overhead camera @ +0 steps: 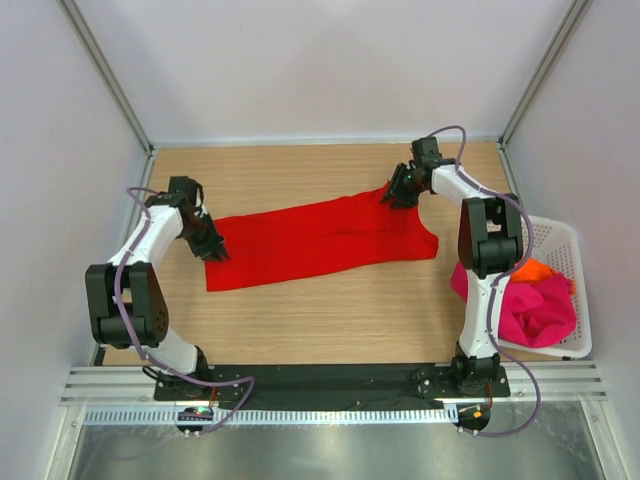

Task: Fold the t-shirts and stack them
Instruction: Fold the tshirt

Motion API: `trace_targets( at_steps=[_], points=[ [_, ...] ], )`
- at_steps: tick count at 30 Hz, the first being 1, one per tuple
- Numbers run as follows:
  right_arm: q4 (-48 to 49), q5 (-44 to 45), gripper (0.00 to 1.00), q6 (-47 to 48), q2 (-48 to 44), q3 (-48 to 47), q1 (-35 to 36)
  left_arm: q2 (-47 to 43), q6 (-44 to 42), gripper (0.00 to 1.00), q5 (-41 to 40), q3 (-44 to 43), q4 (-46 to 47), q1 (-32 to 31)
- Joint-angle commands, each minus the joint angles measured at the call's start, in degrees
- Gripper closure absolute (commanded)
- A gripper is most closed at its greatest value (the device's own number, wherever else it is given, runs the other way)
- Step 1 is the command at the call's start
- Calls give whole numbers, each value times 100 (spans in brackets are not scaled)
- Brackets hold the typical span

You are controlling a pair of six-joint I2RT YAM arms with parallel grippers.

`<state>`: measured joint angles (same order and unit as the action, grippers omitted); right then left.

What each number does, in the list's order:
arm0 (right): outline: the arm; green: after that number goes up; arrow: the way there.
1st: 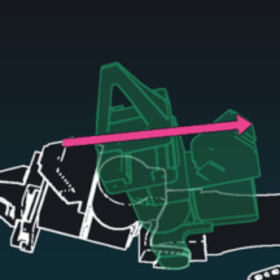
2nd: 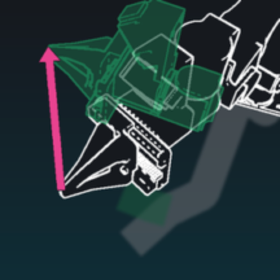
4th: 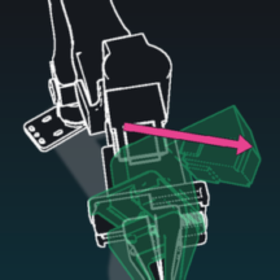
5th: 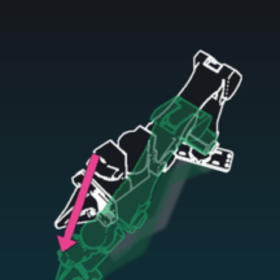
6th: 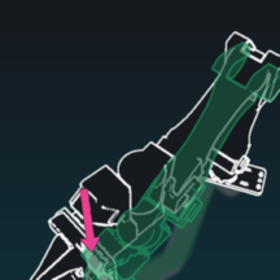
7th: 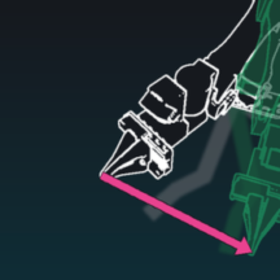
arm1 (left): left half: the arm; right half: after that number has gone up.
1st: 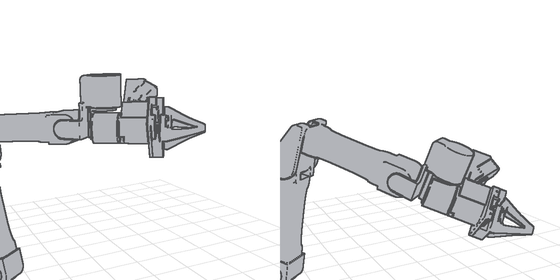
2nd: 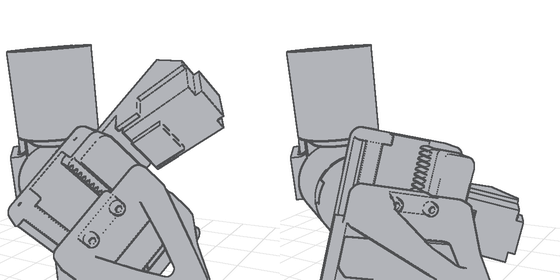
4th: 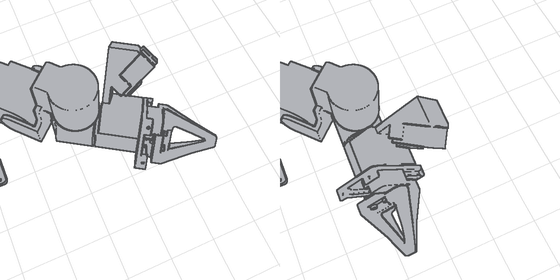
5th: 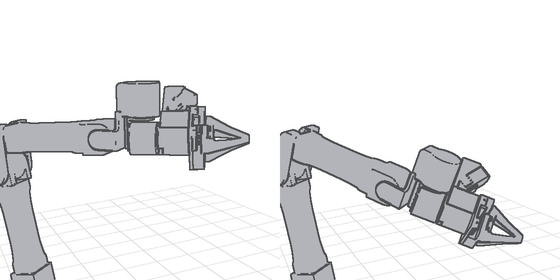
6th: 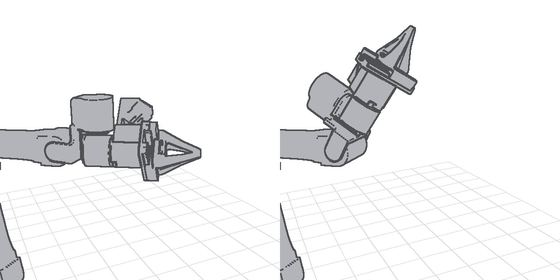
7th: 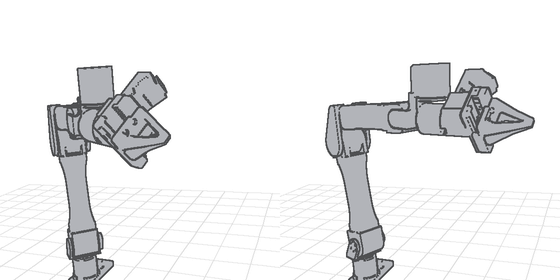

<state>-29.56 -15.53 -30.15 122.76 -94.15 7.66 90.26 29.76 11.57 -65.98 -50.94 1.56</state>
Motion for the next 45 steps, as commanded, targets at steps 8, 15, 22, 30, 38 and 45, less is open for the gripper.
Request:
trace_targets(
  at_steps=[8,15,22,30,38,45],
  points=[
    [399,-302,84,-69,-296,380,60,-35,-40,81,267,-170,40,-7],
    [109,-249,99,-1018,-683,318,34,-87,-31,81,284,-144,57,-7],
    [-191,-134,99,-2520,-1113,590,34,-43,-14,81,398,-135,128,-16],
    [-32,-108,99,-3419,-1246,987,60,-96,-23,77,881,-12,312,-51],
    [-357,67,59,-2225,-1026,635,60,-280,-40,74,1399,50,558,-507],
    [-928,1007,44,-844,-1193,257,34,-351,337,74,1428,-160,1489,-1595]
  ],
)
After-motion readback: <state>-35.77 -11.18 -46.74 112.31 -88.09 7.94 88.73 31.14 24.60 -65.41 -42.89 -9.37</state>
